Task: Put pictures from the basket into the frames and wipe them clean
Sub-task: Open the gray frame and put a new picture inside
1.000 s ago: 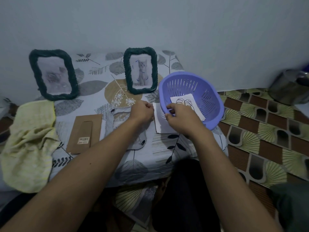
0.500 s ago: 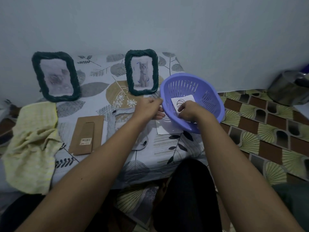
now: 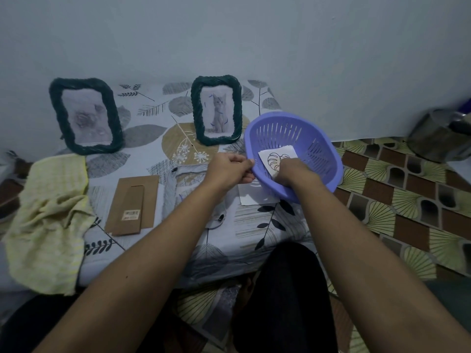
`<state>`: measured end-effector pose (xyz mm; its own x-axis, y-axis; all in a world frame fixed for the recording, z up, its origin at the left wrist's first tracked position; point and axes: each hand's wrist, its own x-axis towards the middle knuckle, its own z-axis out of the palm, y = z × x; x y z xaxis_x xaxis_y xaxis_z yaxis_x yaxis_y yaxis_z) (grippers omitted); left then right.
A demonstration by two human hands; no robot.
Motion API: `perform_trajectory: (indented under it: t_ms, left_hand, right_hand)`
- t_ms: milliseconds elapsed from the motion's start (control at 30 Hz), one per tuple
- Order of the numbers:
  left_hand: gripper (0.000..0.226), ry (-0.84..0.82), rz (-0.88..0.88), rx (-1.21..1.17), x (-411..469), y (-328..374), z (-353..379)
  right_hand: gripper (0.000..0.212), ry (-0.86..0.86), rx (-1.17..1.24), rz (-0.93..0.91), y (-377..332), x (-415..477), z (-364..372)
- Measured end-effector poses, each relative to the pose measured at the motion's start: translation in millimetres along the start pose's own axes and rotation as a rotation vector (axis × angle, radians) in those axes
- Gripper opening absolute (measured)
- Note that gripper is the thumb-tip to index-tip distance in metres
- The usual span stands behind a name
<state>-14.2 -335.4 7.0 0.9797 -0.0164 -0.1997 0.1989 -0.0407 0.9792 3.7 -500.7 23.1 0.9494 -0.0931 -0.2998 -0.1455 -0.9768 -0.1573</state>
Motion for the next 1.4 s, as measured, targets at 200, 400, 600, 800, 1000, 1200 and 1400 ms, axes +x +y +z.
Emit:
perform_trajectory:
  t_ms: [200,400,600,800,1000,1200,1400]
  left_hand:
    - [0.02,-0.008,0.002,0.001,-1.3,0.6,-1.0]
    - [0.021,-0.007,-0.01,-0.008,-5.5,3.1,-1.7]
    - [0.024,-0.058,-0.022,-0.055,-10.6,3.4,-10.2]
    - [0.02,-0.103,-0.013,-0.091,-21.1,5.9,-34.2]
    - [0.025,-0.072,-0.047,-0.152,-34.3,-2.0,-73.3]
    - [0.027,-0.122,-0.19,-0.243,-48.1,-19.8,-103.4]
    - [0.025,-0.037,-0.189,-0.363,-57.3,-38.4,-129.2]
  right_hand:
    - [0.024,0.179,0.055,0.027,2.3,-2.9,-1.6]
    - [0.033,0.209,0.153,0.017,2.3,-5.5,-3.0]
    - [0.035,0.423,0.154,-0.065,-0.9,-21.2,-9.9]
    - [0.023,0.711,0.164,-0.157,-21.3,-54.1,-14.6]
    - [0.013,0.842,0.269,-0.393,-59.4,-79.1,-1.0]
    - [0.014,0.827,0.437,-0.595,-97.9,-87.2,32.3]
    - [0.014,0.569,0.727,-0.469,-122.0,-86.8,56.8]
